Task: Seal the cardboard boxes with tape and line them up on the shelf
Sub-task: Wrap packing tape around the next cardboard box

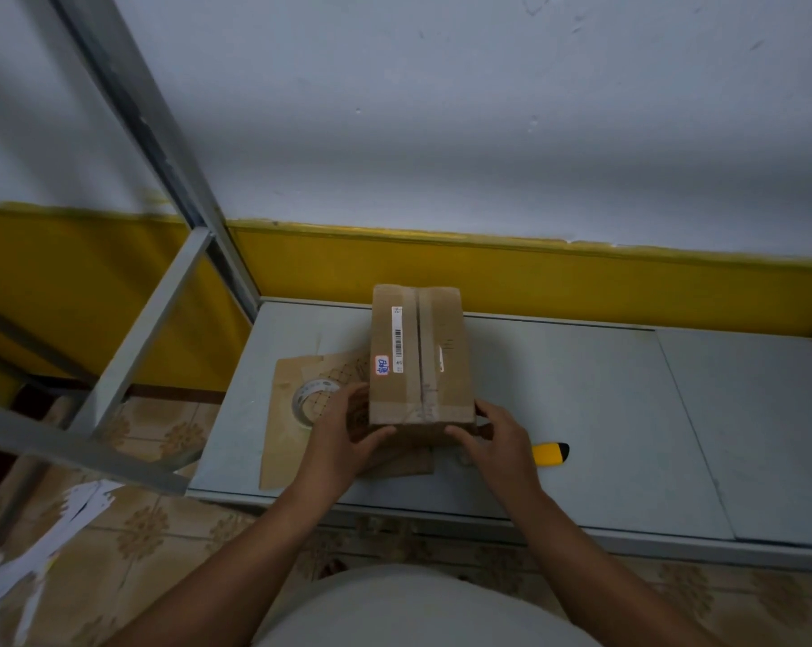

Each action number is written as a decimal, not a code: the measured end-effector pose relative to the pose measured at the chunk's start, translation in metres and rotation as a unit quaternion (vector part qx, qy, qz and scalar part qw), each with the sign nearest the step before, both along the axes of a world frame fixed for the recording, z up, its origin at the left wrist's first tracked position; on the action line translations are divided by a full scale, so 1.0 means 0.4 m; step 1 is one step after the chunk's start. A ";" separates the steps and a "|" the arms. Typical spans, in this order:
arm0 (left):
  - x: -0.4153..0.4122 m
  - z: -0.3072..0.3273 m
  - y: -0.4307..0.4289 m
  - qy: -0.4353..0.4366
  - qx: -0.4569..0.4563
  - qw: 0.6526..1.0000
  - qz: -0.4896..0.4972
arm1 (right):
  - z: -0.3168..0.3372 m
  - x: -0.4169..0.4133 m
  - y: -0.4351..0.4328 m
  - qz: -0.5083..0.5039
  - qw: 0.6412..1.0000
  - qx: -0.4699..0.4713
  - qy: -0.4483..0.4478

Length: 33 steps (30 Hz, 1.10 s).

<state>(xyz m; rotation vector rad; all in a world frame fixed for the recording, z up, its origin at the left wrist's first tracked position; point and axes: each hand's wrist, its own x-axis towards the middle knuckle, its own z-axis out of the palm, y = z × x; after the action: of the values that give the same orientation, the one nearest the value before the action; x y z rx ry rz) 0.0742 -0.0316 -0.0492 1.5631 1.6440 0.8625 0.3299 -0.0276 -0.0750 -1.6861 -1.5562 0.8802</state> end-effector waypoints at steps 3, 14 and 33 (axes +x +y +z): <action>-0.017 -0.002 -0.017 0.028 0.003 0.999 0.028 | 0.004 0.020 -0.007 -0.008 1.000 0.014 0.002; -0.033 -0.002 -0.023 0.060 0.063 0.995 0.040 | -0.004 0.030 -0.021 0.028 0.994 0.088 -0.055; -0.054 -0.018 -0.036 0.035 0.046 0.998 -0.009 | -0.012 0.058 -0.034 0.055 0.996 0.057 -0.033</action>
<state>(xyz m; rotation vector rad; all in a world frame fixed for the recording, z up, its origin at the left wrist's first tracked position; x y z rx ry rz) 0.0525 -0.0462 -0.0563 1.6861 1.6565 0.8943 0.3529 -0.0412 -0.0800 -1.5763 -1.7241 0.7812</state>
